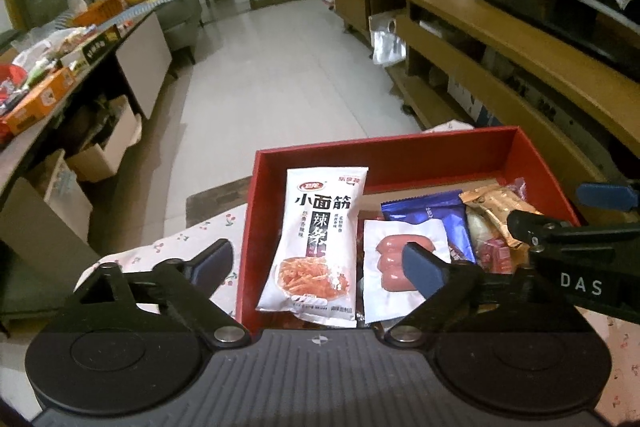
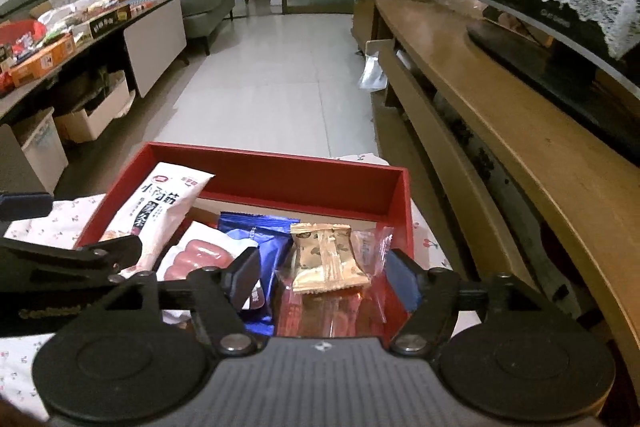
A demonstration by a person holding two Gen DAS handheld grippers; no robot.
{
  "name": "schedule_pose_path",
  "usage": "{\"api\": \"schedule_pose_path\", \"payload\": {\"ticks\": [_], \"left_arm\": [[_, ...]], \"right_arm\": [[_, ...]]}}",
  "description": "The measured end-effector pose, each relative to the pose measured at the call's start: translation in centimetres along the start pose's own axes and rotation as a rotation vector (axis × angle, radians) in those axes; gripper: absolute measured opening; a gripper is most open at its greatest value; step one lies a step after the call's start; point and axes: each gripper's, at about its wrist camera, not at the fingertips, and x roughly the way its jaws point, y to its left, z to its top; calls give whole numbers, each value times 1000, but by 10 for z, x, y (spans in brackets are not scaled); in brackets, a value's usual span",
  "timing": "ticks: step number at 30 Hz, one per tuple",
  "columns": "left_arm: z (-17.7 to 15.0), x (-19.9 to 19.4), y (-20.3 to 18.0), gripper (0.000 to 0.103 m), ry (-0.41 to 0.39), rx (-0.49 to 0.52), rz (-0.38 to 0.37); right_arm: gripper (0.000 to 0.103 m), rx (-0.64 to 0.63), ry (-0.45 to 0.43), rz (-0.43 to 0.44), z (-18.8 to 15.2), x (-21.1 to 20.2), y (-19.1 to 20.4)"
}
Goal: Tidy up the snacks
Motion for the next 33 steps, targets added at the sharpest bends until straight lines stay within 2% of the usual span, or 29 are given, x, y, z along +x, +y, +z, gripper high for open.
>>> {"api": "schedule_pose_path", "payload": {"ticks": [2,7,12,19,25,30,33], "left_arm": [[-3,-9,3,103,-15,-14,-8],[-15,-30,10,103,-41,-47,38],[-31,-44,7,103,-31,-11,105],[-59,-62,12,103,9,-65,4],[-83,-81,11,103,13,-62,13],[-102,-89,15,103,46,-87,-45],[-111,-94,14,103,54,-76,-38]], "right_arm": [[78,7,-11,0,-3,-10,0],[79,39,-29,23,-17,-37,1],[81,53,-26,47,-34,-60,7],[82,73,3,53,-64,-81,10],[82,77,27,49,-86,-95,12],[82,58,43,55,-103,-106,19],[82,55,49,57,-112,-113,22]]}}
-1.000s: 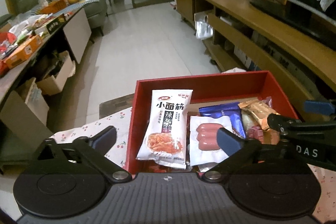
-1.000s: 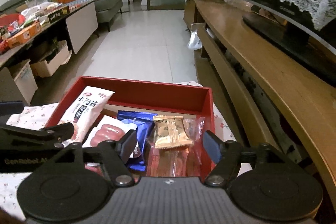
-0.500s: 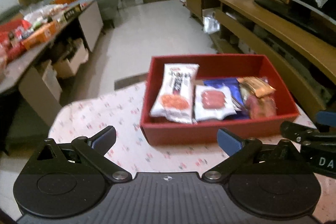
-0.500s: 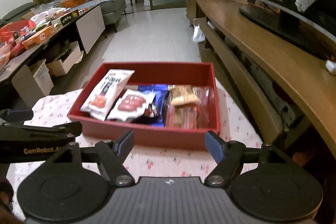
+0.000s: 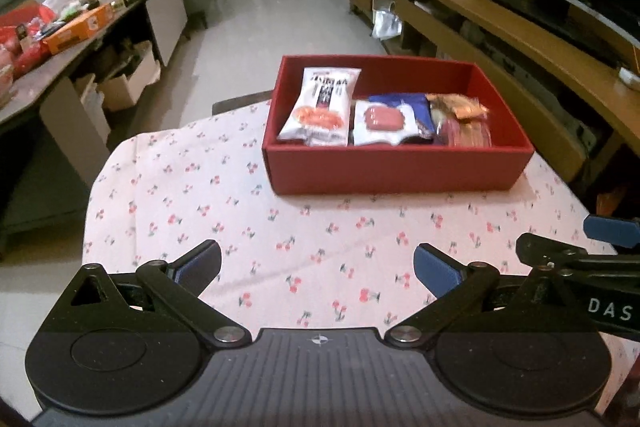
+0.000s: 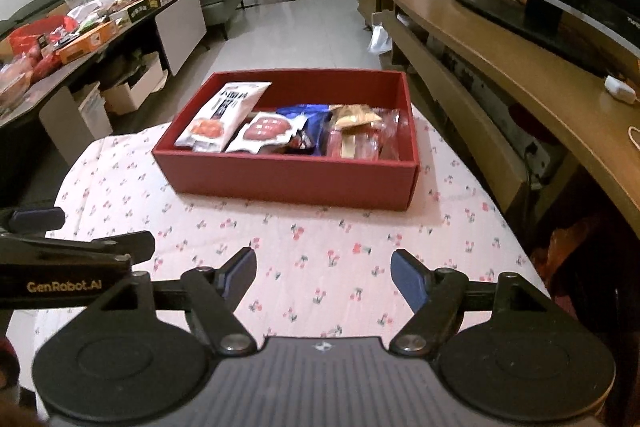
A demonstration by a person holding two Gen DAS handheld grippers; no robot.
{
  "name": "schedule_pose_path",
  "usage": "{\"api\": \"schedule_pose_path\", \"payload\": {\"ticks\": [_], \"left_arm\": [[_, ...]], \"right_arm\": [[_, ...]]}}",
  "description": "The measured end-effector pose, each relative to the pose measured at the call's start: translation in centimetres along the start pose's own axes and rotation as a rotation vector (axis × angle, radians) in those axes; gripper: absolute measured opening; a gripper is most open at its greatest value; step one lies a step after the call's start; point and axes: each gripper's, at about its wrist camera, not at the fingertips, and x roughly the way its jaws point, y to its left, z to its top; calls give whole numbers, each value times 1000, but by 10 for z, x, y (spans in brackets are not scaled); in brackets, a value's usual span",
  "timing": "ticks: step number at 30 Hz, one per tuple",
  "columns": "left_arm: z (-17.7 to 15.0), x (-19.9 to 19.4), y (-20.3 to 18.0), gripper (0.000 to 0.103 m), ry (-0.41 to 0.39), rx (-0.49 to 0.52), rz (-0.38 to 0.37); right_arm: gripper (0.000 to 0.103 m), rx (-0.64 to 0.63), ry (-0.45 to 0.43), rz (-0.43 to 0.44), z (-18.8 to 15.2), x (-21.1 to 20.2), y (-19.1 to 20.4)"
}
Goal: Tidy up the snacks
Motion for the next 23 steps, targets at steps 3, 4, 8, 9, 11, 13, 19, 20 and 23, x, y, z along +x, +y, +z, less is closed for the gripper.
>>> {"api": "schedule_pose_path", "payload": {"ticks": [3,4,8,9,11,13,19,20,23], "left_arm": [[-10,-2,-1,103,11,12,0],[-13,-3,-1,103,17,16,-2],[-24,-8,-3,103,22,31,-1],[-25,-9,-3,103,22,33,1],[-28,-11,-3,103,23,34,-1],[-30,-14,-3,103,21,34,-1],[-35,-18,-3,103,16,41,-3],[-35,-19,-4,103,16,43,-2],[-37,-20,-4,103,16,47,2]], "right_arm": [[82,2,7,0,-9,-5,2],[82,1,9,1,-11,-6,3],[82,-6,21,0,-21,-11,7],[82,-6,23,0,-23,-13,7],[82,-6,25,0,-26,-14,7],[82,-7,28,-1,-29,-16,8],[82,-6,31,-5,-34,-20,8],[82,-6,32,-5,-34,-19,8],[82,-5,29,-4,-34,-21,8]]}}
